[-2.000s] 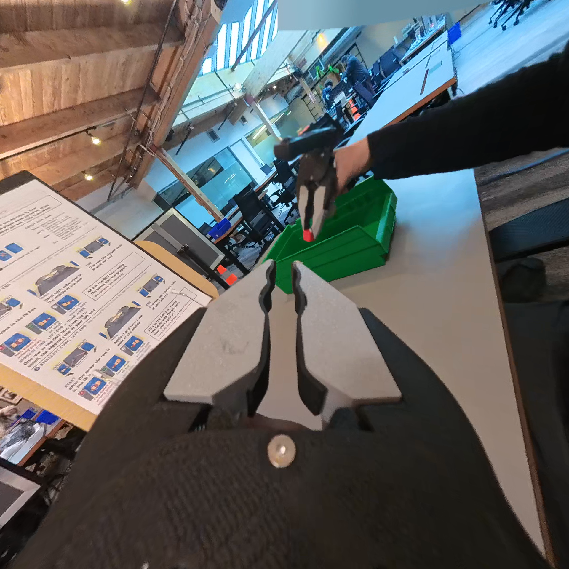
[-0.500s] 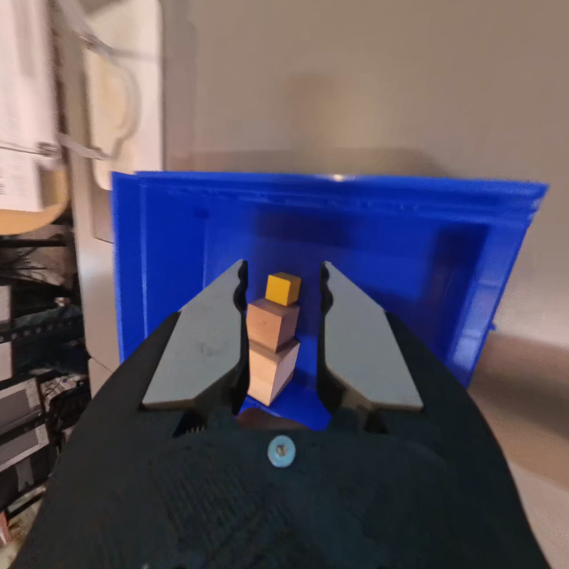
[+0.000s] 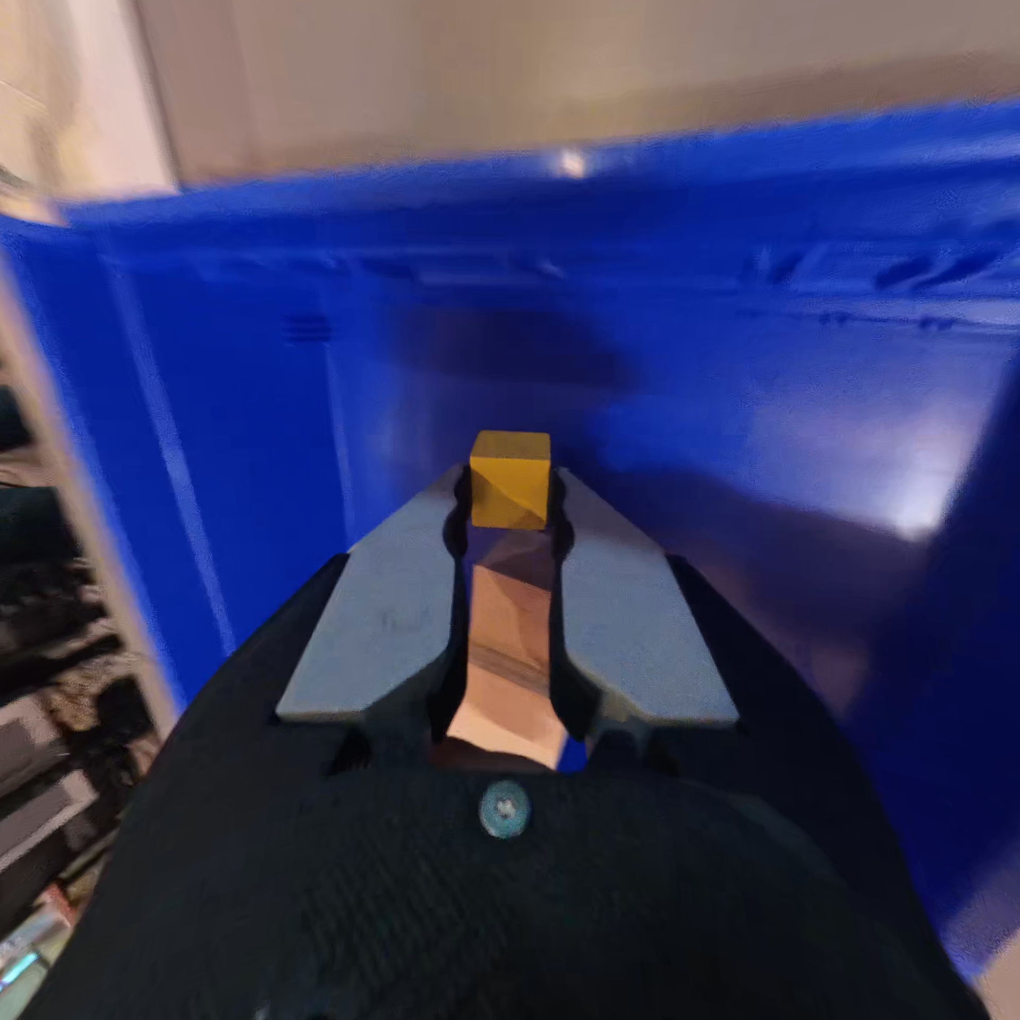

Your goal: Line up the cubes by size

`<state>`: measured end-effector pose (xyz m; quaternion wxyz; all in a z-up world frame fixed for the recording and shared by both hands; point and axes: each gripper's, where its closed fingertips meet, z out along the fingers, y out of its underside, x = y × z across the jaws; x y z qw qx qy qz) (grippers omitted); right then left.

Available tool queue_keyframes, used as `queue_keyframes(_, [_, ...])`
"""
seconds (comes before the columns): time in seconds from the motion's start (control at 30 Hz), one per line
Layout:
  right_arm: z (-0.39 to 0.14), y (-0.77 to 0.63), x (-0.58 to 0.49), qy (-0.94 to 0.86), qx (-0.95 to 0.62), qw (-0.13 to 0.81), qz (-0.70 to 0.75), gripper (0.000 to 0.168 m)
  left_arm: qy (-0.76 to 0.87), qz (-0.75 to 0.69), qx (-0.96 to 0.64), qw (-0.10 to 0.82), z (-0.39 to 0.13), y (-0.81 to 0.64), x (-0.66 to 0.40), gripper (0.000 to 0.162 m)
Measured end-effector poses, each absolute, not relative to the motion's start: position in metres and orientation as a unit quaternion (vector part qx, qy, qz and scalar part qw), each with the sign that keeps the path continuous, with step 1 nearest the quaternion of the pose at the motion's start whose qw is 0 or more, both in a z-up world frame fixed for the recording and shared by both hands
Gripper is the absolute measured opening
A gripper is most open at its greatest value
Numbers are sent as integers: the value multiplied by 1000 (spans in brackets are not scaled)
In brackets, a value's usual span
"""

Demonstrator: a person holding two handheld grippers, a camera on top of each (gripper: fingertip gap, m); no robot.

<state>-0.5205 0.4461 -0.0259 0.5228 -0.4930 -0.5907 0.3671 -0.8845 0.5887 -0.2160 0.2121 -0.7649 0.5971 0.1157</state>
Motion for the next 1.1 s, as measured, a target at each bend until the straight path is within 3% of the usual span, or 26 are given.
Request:
queue_keyframes(0.17, [-39,462,-555,-499,-554,393,538,37,577,45,-639,508,-112,572,-802,26])
queue_keyframes(0.3, [-30,460,-584,-417,-520,304,681,36,582,-21,-506,636,-54,514,-716,25])
queue_keyframes(0.4, [-47,452,-606,-417,-529,259,692,40,602,-43,-438,666,-44,480,-662,25])
queue_keyframes(0.57, [-47,448,-620,-409,-527,276,692,44,626,-79,-389,671,-49,455,-605,25])
queue_keyframes(0.63, [-51,446,-619,-422,-526,277,684,29,627,-89,-383,672,-50,455,-595,25])
queue_keyframes(0.77, [-49,454,-610,-430,-531,294,669,27,622,-91,-394,670,-52,464,-585,26])
queue_keyframes(0.87, [-31,470,-583,-446,-522,364,629,25,598,-76,-415,681,-49,473,-590,25])
queue_keyframes(1.0, [-25,537,-512,-480,-577,514,417,25,539,-138,-451,698,-44,459,-619,10])
queue_keyframes(1.1, [-62,591,-463,-547,-628,506,224,25,501,-124,-494,700,-57,456,-652,11])
